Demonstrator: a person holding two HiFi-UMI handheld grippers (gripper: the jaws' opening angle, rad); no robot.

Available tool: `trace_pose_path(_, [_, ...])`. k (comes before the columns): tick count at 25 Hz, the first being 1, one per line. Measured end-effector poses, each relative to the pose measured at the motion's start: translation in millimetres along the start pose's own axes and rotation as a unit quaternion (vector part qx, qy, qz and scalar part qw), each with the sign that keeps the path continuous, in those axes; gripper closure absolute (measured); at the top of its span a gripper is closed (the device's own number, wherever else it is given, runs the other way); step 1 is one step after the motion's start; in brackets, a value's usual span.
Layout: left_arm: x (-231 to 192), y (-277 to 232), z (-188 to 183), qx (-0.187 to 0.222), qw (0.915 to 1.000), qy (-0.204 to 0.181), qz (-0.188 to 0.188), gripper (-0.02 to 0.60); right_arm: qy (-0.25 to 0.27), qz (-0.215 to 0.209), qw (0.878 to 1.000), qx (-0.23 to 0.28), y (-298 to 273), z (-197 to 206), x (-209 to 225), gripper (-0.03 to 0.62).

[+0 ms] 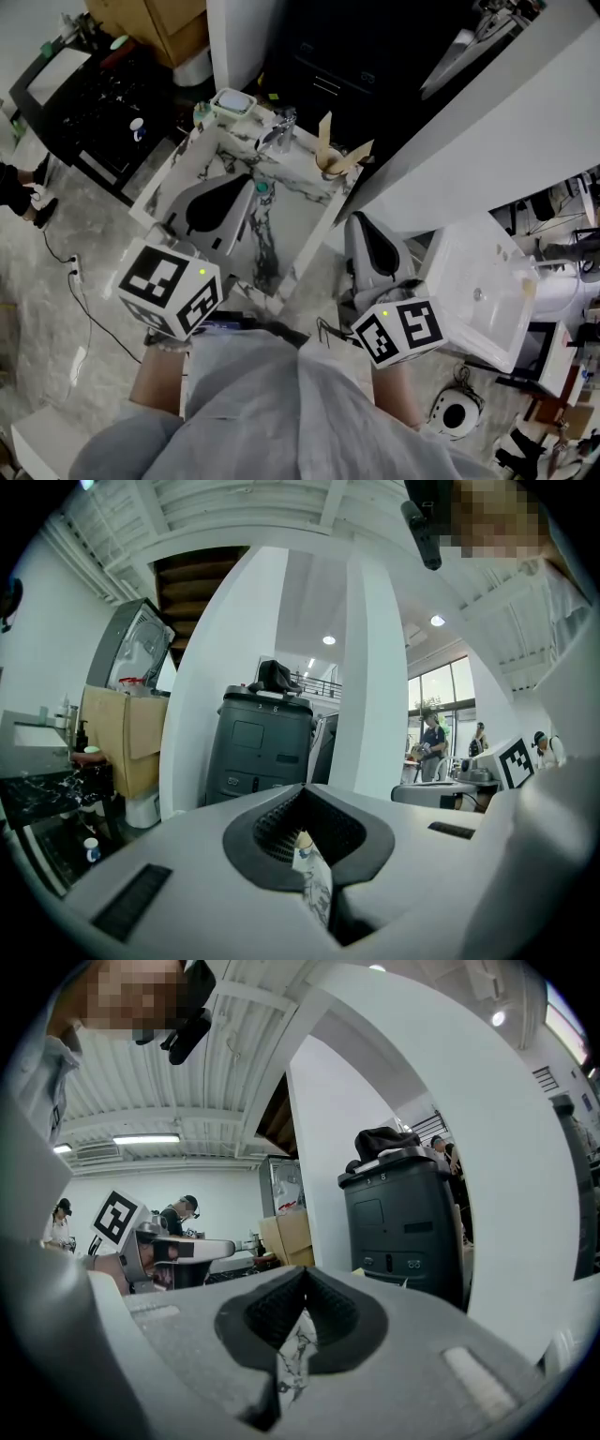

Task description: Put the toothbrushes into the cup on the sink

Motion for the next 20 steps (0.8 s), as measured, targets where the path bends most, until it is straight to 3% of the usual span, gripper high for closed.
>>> trace_pose_path(20, [-2.1, -7.8, 2.5, 0.0, 1.0, 0.007, 0.007, 0.577, 0.002, -0.002, 1.0, -0.007, -8.4, 6.6, 1.7, 0.595])
Point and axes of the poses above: the fingertips, and each gripper's own axes: y backward along the fingers, x to its right, z out of its underside, the point moved 4 cm from there along y, backward along the fingers, and after that the axes turned 9 degrees about y, right-handed, at the moved point
